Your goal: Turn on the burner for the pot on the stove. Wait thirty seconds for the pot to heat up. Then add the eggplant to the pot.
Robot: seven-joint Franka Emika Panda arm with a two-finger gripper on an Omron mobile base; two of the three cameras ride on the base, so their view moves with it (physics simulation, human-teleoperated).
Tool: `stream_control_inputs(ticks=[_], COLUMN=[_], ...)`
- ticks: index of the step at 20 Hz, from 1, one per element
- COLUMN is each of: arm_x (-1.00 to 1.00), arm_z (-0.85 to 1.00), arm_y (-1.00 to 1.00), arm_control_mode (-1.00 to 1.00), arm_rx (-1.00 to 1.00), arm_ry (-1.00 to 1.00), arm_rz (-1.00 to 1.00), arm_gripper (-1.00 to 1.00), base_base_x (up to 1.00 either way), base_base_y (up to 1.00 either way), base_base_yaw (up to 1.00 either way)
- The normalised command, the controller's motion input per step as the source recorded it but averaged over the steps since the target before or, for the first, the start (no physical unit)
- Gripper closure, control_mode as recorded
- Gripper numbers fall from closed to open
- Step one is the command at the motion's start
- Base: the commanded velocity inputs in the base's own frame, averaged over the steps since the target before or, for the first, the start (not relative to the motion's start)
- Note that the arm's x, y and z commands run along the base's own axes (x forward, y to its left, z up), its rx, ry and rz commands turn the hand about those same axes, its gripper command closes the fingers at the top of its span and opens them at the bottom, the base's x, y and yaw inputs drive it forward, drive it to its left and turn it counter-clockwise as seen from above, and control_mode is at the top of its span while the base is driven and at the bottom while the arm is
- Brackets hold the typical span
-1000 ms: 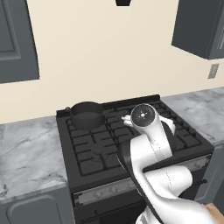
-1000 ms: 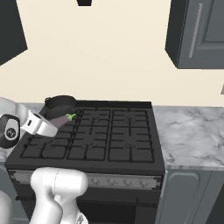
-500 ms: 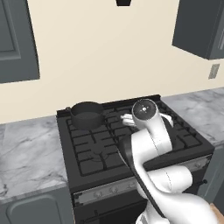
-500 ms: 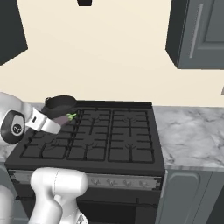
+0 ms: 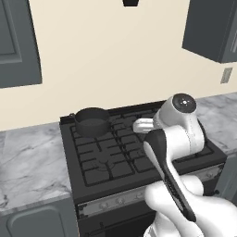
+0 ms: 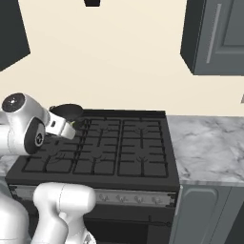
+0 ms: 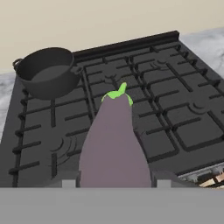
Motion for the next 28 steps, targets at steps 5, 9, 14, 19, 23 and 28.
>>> stream_control_inputs(ticks=[5, 9, 14, 19, 23, 28], arm_x=[0.02, 0.21, 0.58, 0.84, 1.0, 1.0], arm_z=[0.0, 0.01, 0.01, 0.0, 0.0, 0.0], arm_y=[0.0, 0.04, 0.27, 0.44, 0.43, 0.28], arm_control_mode=[-1.0, -1.0, -1.0, -1.0, -1.0, -1.0], arm_rx=[0.1, 0.0, 0.01, 0.0, 0.0, 0.0], arm_ry=[0.0, 0.0, 0.0, 0.0, 0.0, 0.05], arm_rz=[0.07, 0.07, 0.1, 0.04, 0.0, 0.0], arm_gripper=[1.0, 1.0, 1.0, 1.0, 1.0, 1.0], base_base_x=[0.0, 0.0, 0.0, 0.0, 0.0, 0.0], base_base_y=[0.0, 0.0, 0.0, 0.0, 0.0, 0.0], base_base_yaw=[0.0, 0.0, 0.0, 0.0, 0.0, 0.0])
